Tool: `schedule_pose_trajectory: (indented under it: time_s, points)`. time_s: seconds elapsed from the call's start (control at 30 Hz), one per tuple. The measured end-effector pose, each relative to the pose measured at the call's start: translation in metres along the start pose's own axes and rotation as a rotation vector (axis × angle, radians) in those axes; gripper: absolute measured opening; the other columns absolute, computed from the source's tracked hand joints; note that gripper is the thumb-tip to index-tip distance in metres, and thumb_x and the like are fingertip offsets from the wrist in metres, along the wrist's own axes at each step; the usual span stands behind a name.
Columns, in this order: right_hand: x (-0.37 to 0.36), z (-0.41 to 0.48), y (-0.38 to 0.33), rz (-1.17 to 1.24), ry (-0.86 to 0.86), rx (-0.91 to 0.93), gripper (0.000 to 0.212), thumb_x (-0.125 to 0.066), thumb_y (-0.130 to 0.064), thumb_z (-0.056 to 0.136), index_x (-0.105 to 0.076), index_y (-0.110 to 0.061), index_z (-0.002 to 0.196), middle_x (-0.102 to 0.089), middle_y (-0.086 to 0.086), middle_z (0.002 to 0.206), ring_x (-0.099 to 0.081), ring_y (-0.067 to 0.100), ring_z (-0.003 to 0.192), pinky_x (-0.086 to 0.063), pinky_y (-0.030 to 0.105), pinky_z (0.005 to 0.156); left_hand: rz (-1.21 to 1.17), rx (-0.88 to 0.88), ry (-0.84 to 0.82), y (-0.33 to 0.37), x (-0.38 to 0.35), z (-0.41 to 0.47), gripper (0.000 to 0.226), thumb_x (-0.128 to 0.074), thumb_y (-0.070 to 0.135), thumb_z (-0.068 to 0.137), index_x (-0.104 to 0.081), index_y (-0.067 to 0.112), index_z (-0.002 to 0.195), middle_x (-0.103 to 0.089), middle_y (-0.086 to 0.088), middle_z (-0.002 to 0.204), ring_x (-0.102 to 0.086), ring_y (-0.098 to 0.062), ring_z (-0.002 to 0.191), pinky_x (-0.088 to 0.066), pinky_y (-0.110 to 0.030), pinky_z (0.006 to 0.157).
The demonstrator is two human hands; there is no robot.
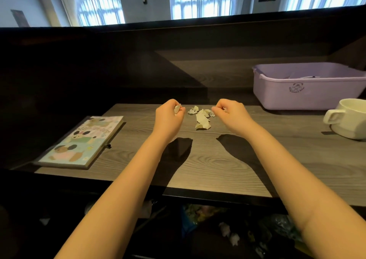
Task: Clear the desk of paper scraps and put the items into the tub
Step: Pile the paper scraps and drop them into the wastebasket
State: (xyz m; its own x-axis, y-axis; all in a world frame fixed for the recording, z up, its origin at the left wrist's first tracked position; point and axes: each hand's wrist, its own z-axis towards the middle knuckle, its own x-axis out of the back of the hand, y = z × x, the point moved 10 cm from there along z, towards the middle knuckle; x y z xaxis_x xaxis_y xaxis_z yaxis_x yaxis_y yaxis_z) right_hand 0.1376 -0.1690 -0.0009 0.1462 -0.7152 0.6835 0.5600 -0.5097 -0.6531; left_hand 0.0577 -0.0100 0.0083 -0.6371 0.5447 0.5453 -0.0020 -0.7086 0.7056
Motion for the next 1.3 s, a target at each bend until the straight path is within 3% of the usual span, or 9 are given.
schedule_pose_trajectory:
  time_s: [0.37,0.53,0.63,0.8,0.93,1.1,1.2,1.3]
  points:
    - [0.004,-0.061,-0.067,0.137,0.09,0.071,0.017,-0.049,-0.026,0.096,-0.056,-0.014,0.085,-0.055,-0.004,0.078,-0.049,0.005,0.073,-0.041,0.022,0.065,-0.024,-0.065,0.112,0.018,0.071,-0.055,0.011,-0.052,0.018,0.093,-0.055,0.014,0.084,-0.048,0.014,0.072,-0.046,0.001,0.069,-0.033,-0.01,0.058]
    - [-0.01,-0.102,-0.101,0.206,0.062,0.102,0.021,-0.051,-0.023,0.095,-0.057,-0.007,0.084,-0.052,-0.003,0.071,-0.045,0.005,0.067,-0.039,0.023,0.064,-0.023,-0.084,0.16,0.01,0.112,-0.096,0.013,-0.054,0.016,0.092,-0.054,0.013,0.079,-0.049,0.013,0.07,-0.046,0.001,0.068,-0.033,0.003,0.056]
    - [-0.027,-0.126,-0.118,0.247,0.041,0.119,0.02,-0.052,-0.022,0.094,-0.056,-0.008,0.08,-0.049,-0.007,0.065,-0.043,0.004,0.063,-0.038,0.024,0.063,-0.008,-0.065,0.148,-0.005,0.132,-0.123,0.014,-0.055,0.016,0.091,-0.054,0.012,0.078,-0.05,0.013,0.071,-0.046,0.003,0.07,-0.033,0.001,0.059]
    - [-0.082,-0.164,-0.139,0.252,-0.089,0.156,0.022,-0.053,-0.027,0.094,-0.057,-0.01,0.081,-0.051,-0.003,0.064,-0.047,0.011,0.061,-0.043,0.032,0.061,0.06,-0.026,0.123,-0.04,0.16,-0.175,0.013,-0.058,0.015,0.09,-0.056,0.011,0.078,-0.052,0.012,0.071,-0.048,0.004,0.07,-0.033,0.002,0.061]
    - [-0.134,-0.188,-0.154,0.198,-0.185,0.231,0.022,-0.053,-0.028,0.094,-0.059,-0.01,0.084,-0.061,0.009,0.074,-0.048,0.013,0.062,-0.037,0.026,0.057,0.145,0.04,0.106,-0.083,0.178,-0.211,0.009,-0.061,0.015,0.088,-0.062,0.009,0.081,-0.056,0.006,0.07,-0.051,-0.004,0.068,-0.036,-0.008,0.06]
    - [-0.203,-0.209,-0.156,0.148,-0.276,0.284,0.019,-0.055,-0.027,0.092,-0.059,-0.011,0.083,-0.057,0.0,0.069,-0.049,0.011,0.062,-0.039,0.029,0.061,0.262,0.126,0.075,-0.146,0.191,-0.251,0.009,-0.061,0.012,0.088,-0.063,0.004,0.084,-0.058,-0.001,0.071,-0.053,-0.013,0.07,-0.035,-0.011,0.058]
    - [-0.248,-0.22,-0.145,0.131,-0.355,0.255,0.016,-0.055,-0.027,0.092,-0.056,-0.016,0.08,-0.055,-0.001,0.065,-0.052,0.016,0.065,-0.041,0.034,0.064,0.301,0.207,0.035,-0.19,0.188,-0.27,0.011,-0.059,0.013,0.089,-0.063,0.003,0.087,-0.061,-0.006,0.076,-0.055,-0.018,0.074,-0.036,-0.025,0.059]
    - [-0.293,-0.23,-0.13,0.098,-0.462,0.216,0.017,-0.053,-0.026,0.093,-0.054,-0.014,0.082,-0.046,-0.007,0.057,-0.042,0.009,0.055,-0.035,0.031,0.059,0.332,0.277,-0.012,-0.232,0.178,-0.287,0.011,-0.059,0.013,0.089,-0.063,0.003,0.086,-0.064,-0.007,0.078,-0.057,-0.018,0.075,-0.034,-0.024,0.06]
